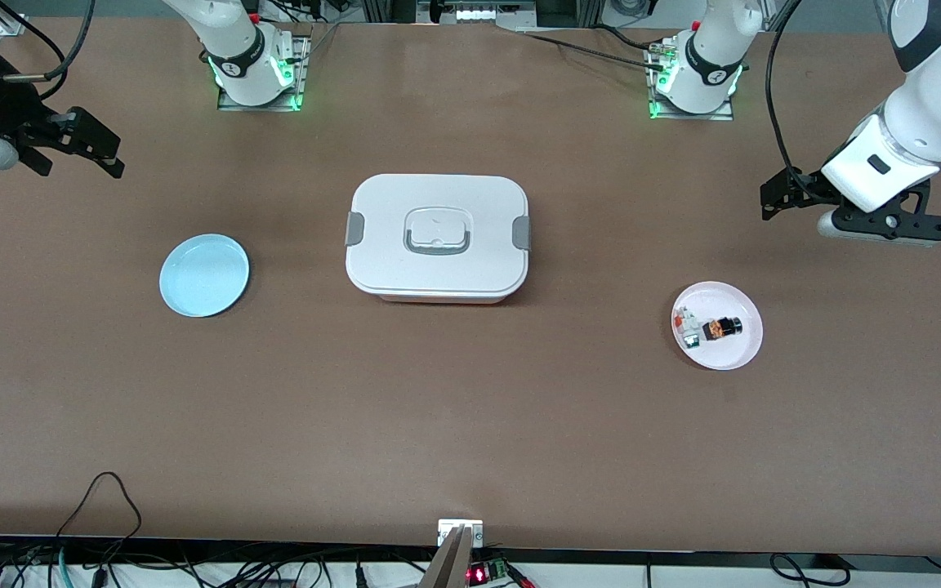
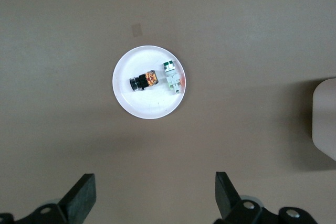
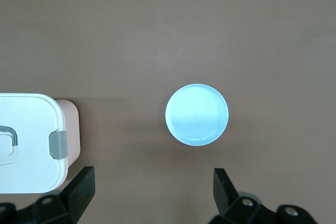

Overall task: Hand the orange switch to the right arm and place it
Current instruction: 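Lower the left gripper over the white plate while the right gripper nears the blue plate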

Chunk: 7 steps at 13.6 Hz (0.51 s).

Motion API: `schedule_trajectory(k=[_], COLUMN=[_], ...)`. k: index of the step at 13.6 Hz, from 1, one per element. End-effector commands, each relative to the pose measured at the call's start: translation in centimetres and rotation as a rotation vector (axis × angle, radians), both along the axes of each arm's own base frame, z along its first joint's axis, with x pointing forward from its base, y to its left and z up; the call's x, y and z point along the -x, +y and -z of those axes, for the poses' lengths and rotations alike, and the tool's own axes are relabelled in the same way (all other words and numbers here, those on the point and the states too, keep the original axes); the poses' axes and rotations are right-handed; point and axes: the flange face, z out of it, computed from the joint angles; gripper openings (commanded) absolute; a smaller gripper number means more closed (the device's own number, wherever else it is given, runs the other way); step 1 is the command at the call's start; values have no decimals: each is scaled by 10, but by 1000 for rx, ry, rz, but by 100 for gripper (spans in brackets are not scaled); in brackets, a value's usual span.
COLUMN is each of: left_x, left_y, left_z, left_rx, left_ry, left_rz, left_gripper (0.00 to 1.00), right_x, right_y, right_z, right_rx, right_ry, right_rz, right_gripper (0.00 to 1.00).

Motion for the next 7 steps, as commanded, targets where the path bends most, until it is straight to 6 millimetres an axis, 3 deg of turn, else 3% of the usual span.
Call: schedule_trajectory(k=[1, 7], left_x=[1, 1], left_y=[1, 1], left_z=[-7, -7], left_rx=[-18, -18], left_ry=[0, 0], left_rz=[12, 12], left_gripper=[100, 100], right_x=[-1, -3], right_y=[1, 1], right_z=[-2, -7], right_rx=[11, 11], right_ry=[5, -1], right_rz=[20, 6], right_gripper=[100, 100])
